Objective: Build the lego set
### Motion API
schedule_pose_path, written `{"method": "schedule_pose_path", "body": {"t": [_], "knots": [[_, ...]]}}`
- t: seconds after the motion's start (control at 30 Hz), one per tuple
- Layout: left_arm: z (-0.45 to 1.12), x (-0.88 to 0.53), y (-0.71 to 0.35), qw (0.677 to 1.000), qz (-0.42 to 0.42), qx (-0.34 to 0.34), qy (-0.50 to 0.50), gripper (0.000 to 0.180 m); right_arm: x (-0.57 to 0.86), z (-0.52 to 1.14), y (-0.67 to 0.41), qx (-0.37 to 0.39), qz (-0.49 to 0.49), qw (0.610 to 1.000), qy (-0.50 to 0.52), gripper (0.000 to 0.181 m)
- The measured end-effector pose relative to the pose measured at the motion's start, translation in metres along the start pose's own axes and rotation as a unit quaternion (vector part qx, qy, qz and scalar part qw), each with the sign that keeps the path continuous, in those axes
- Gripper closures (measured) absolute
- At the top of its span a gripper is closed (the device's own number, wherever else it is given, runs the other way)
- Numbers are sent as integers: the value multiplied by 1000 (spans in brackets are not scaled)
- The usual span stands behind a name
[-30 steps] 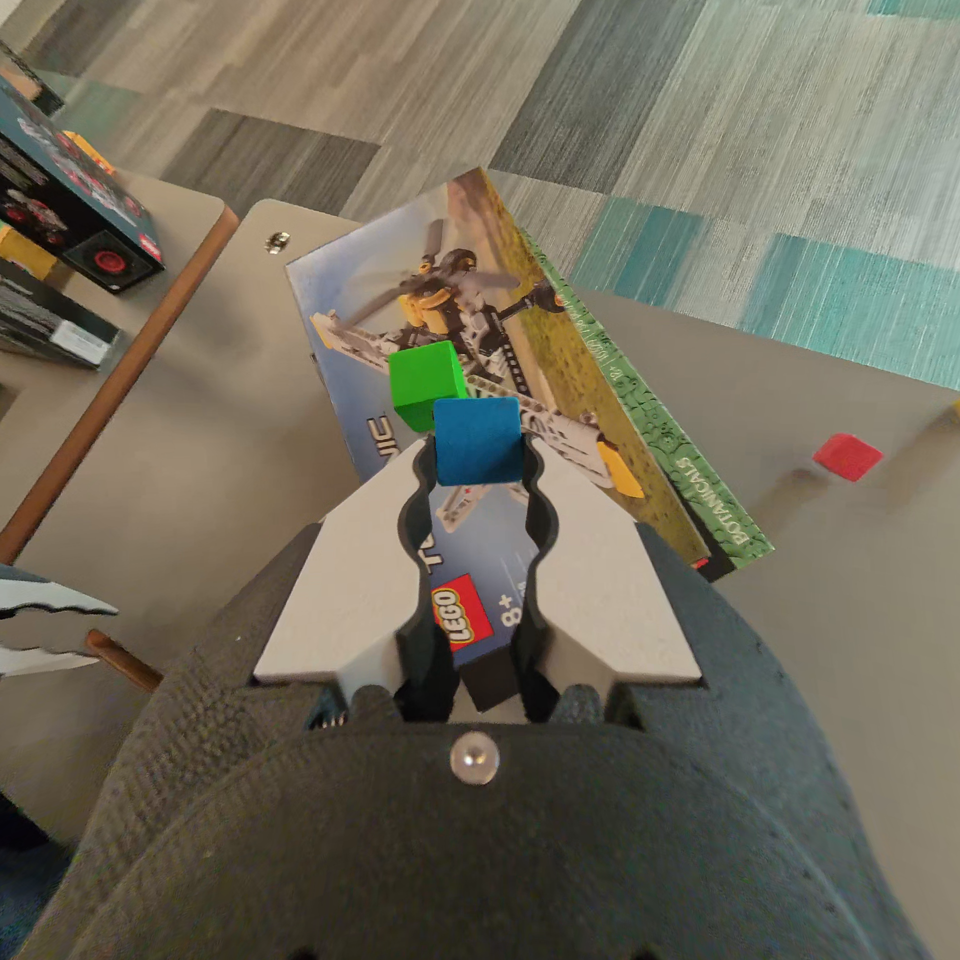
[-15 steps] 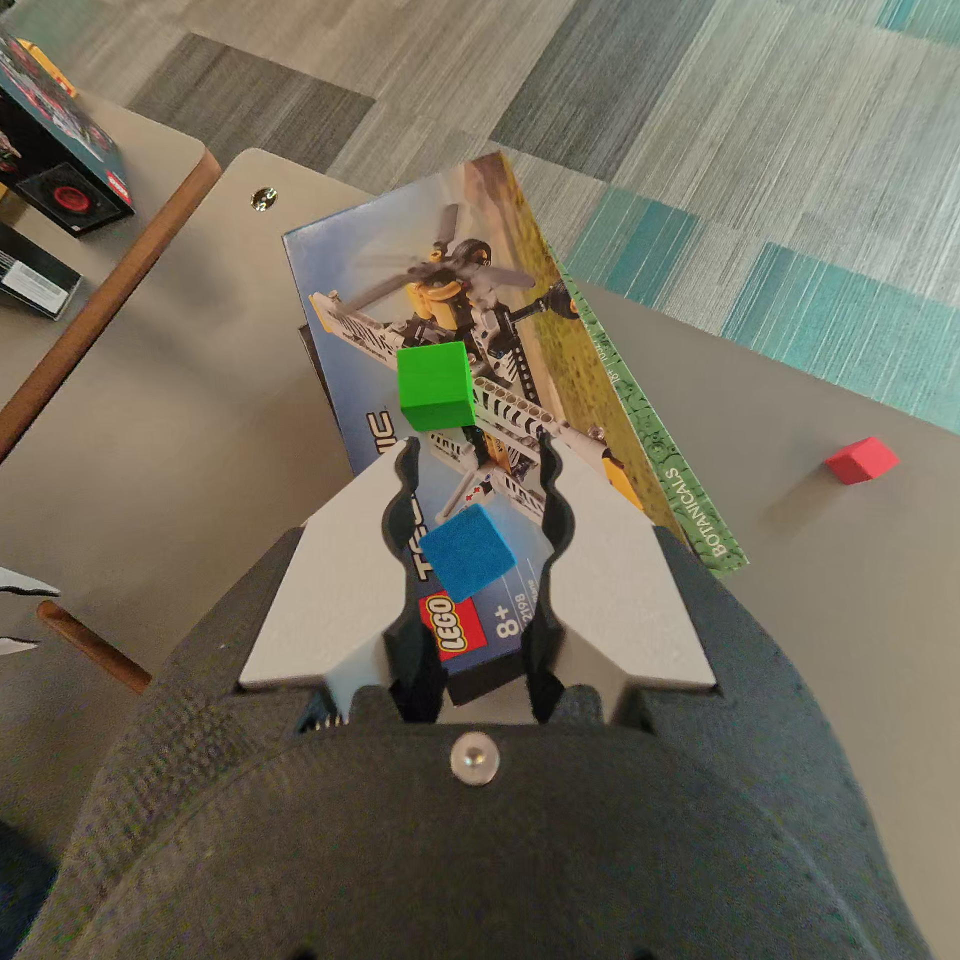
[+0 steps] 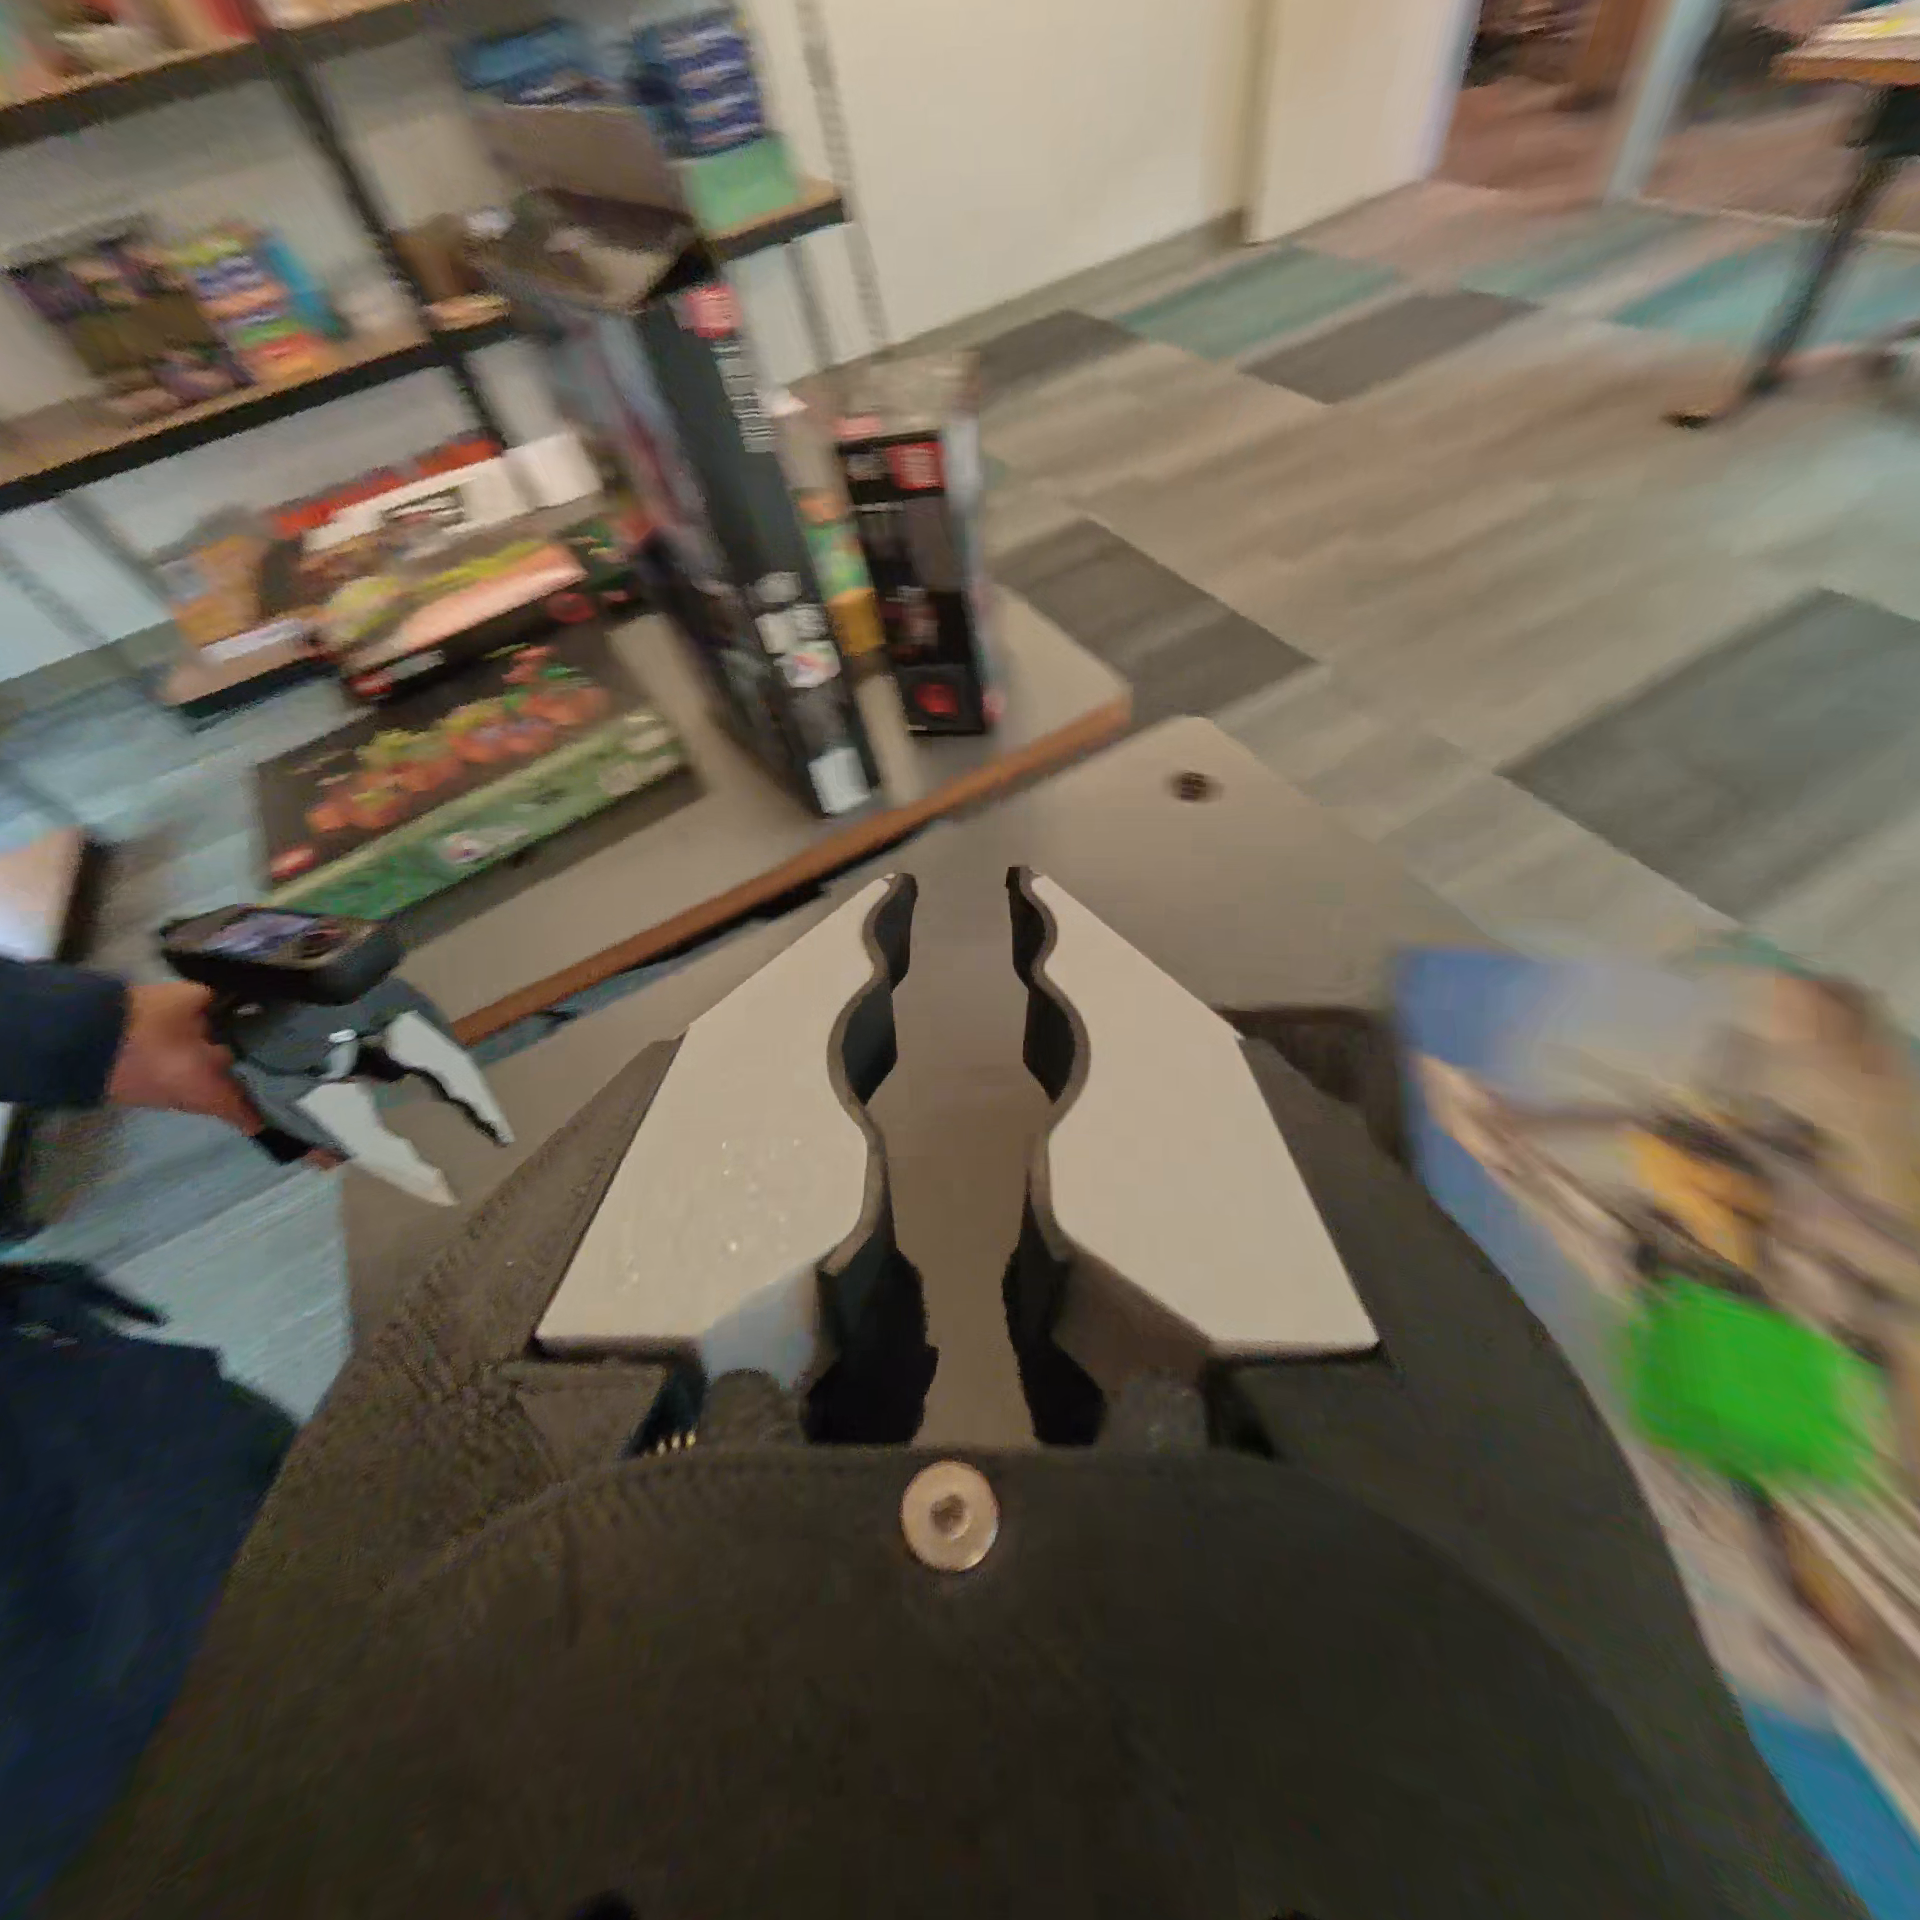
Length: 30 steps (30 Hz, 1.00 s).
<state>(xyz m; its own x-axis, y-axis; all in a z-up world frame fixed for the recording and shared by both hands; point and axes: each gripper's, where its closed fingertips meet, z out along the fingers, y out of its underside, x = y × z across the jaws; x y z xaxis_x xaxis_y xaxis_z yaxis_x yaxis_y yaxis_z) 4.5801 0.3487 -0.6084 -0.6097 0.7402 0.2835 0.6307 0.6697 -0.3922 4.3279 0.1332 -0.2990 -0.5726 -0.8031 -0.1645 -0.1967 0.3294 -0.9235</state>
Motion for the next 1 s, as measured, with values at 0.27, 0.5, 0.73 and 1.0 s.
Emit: {"method": "schedule_pose_path", "body": {"t": [0.27, 0.5, 0.73, 1.0], "knots": [[-64, 21, 133, 990, -131, 41, -42, 150, -285, 172, 36, -122, -108, 922, -350, 165], [-116, 59, 341, 938, -328, 63, -88, 153, -529, 218, 83, -188, -187, 809, -524, 163], [-153, 159, 586, 863, -501, 24, -62, 151, -722, 279, 96, -208, -200, 772, -566, 160], [-236, 180, 783, 696, -689, 115, -165, 151, -911, 311, 86, -230, -297, 654, -657, 157]]}}
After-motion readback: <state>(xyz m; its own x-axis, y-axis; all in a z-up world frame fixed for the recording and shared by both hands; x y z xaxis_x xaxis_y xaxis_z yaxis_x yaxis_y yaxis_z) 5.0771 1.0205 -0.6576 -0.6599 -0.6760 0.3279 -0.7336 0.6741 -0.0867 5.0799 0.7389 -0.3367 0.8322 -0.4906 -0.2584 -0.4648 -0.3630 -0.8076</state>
